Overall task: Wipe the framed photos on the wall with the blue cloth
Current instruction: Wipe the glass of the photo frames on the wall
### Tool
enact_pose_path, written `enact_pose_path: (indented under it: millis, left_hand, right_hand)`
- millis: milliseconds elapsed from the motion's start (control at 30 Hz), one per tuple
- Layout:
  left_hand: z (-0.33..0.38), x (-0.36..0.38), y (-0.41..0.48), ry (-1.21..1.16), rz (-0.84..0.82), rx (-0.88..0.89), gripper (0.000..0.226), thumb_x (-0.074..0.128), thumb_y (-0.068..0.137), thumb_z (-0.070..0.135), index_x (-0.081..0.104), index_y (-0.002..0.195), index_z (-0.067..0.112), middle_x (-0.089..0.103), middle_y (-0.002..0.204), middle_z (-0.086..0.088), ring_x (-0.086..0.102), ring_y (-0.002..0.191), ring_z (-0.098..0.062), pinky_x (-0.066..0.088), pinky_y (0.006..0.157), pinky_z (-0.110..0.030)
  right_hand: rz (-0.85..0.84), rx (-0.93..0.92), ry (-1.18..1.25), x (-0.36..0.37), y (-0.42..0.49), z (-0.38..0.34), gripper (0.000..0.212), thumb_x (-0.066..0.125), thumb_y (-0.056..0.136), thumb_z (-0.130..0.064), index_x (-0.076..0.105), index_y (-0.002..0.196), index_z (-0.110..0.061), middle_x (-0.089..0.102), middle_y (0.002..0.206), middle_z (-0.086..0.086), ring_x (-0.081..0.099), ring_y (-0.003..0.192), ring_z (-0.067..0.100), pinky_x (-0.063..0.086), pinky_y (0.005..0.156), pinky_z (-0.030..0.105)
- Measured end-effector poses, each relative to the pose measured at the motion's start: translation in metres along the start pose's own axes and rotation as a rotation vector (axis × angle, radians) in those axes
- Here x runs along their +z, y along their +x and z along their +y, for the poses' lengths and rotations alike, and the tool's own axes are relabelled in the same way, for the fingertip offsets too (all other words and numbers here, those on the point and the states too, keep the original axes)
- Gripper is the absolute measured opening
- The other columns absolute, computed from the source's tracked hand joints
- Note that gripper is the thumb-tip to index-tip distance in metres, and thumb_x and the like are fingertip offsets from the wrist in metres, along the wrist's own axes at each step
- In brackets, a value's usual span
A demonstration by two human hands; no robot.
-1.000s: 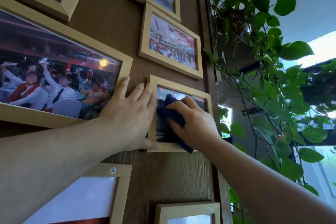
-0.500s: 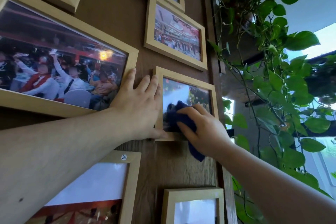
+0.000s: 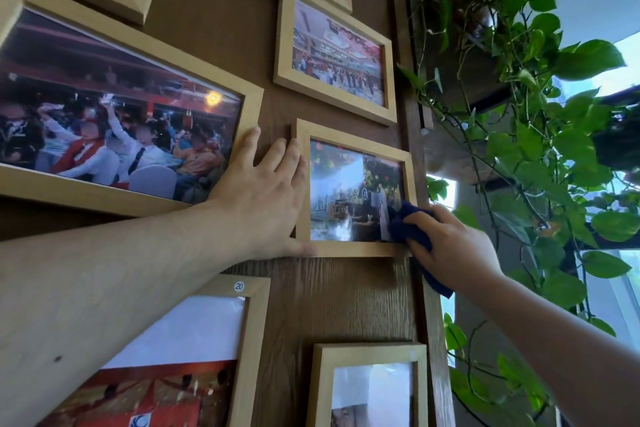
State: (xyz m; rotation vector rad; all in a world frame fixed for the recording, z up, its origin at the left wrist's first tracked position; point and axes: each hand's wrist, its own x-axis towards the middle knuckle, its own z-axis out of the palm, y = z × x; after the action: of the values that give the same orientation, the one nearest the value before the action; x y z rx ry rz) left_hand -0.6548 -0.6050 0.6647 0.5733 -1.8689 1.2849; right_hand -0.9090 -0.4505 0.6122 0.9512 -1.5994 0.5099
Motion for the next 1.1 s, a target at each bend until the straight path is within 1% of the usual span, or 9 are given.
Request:
enact_pose_path:
  millis: [133,300,433,567,700,733,833,933,1100]
  left_hand:
    - [-0.007,-0.012,-0.025,-0.008,0.030,0.073,0.117,0.005,0.067,0.089,0.000,0.147,0.003,0.006,0.158,-0.022,0.004,0.145,-0.035,0.003,0.113,-0.062]
    - [-0.039,-0.034,-0.075,0.021,0.056,0.198,0.110,0.001,0.073,0.085,0.002,0.147,0.004,0.011,0.159,-0.020,0.008,0.145,-0.034,0.008,0.116,-0.057]
    - [-0.075,-0.045,-0.120,0.018,0.011,0.269,0.106,0.000,0.074,0.082,0.005,0.147,0.005,0.015,0.158,-0.020,0.011,0.145,-0.035,0.012,0.116,-0.054]
    - [-0.103,-0.045,-0.161,0.034,-0.034,0.317,0.105,0.010,0.074,0.080,0.019,0.146,0.003,0.028,0.154,-0.020,0.023,0.141,-0.035,0.024,0.113,-0.053]
    - [-0.119,-0.034,-0.188,-0.032,-0.104,0.295,0.107,0.009,0.072,0.080,0.012,0.147,0.004,0.021,0.157,-0.018,0.015,0.143,-0.034,0.016,0.116,-0.052]
    - [-0.121,-0.030,-0.193,-0.047,-0.114,0.289,0.106,0.011,0.072,0.081,0.012,0.147,0.005,0.022,0.157,-0.017,0.016,0.144,-0.033,0.016,0.115,-0.051]
    - [-0.126,-0.022,-0.203,-0.079,-0.125,0.270,0.103,0.031,0.075,0.081,0.020,0.147,0.008,0.032,0.153,-0.014,0.025,0.140,-0.032,0.025,0.112,-0.049]
    - [-0.129,-0.014,-0.201,-0.162,-0.146,0.248,0.097,0.045,0.074,0.076,0.018,0.147,0.018,0.035,0.151,-0.008,0.028,0.137,-0.029,0.029,0.109,-0.047]
    - [-0.131,-0.008,-0.192,-0.179,-0.129,0.250,0.092,0.057,0.073,0.067,0.025,0.145,0.020,0.041,0.146,-0.007,0.031,0.133,-0.031,0.027,0.108,-0.050]
  right_hand:
    - [0.043,0.082,0.066,-0.005,-0.006,-0.007,0.031,0.061,0.084,-0.037,0.053,0.114,-0.030,0.057,0.107,0.002,0.059,0.071,0.024,0.050,0.051,0.035]
    - [0.097,0.093,0.177,-0.032,-0.019,-0.064,0.032,0.062,0.084,-0.036,0.054,0.115,-0.030,0.057,0.109,0.000,0.060,0.070,0.027,0.050,0.054,0.035]
    - [0.138,0.073,0.290,-0.058,-0.032,-0.132,0.033,0.062,0.083,-0.035,0.054,0.115,-0.031,0.056,0.108,-0.002,0.058,0.074,0.021,0.046,0.055,0.031]
    - [0.139,0.051,0.397,-0.082,-0.046,-0.197,0.036,0.064,0.081,-0.034,0.054,0.116,-0.028,0.056,0.107,-0.001,0.059,0.073,0.024,0.051,0.055,0.038]
    - [0.126,-0.010,0.430,-0.097,-0.062,-0.253,0.038,0.063,0.080,-0.034,0.052,0.116,-0.028,0.056,0.110,-0.001,0.059,0.074,0.021,0.054,0.054,0.041]
    - [0.119,-0.021,0.432,-0.097,-0.065,-0.265,0.038,0.063,0.080,-0.034,0.052,0.116,-0.028,0.055,0.111,-0.001,0.059,0.074,0.020,0.054,0.053,0.041]
    - [0.087,-0.031,0.450,-0.095,-0.071,-0.298,0.038,0.060,0.082,-0.037,0.049,0.117,-0.030,0.052,0.112,-0.004,0.057,0.073,0.014,0.054,0.055,0.035]
    - [0.071,-0.039,0.464,-0.088,-0.074,-0.327,0.039,0.057,0.083,-0.039,0.048,0.119,-0.029,0.053,0.113,-0.003,0.057,0.074,0.013,0.050,0.054,0.026]
    - [0.069,-0.003,0.460,-0.077,-0.075,-0.353,0.036,0.050,0.084,-0.039,0.050,0.118,-0.027,0.055,0.110,-0.001,0.057,0.072,0.017,0.051,0.047,0.031]
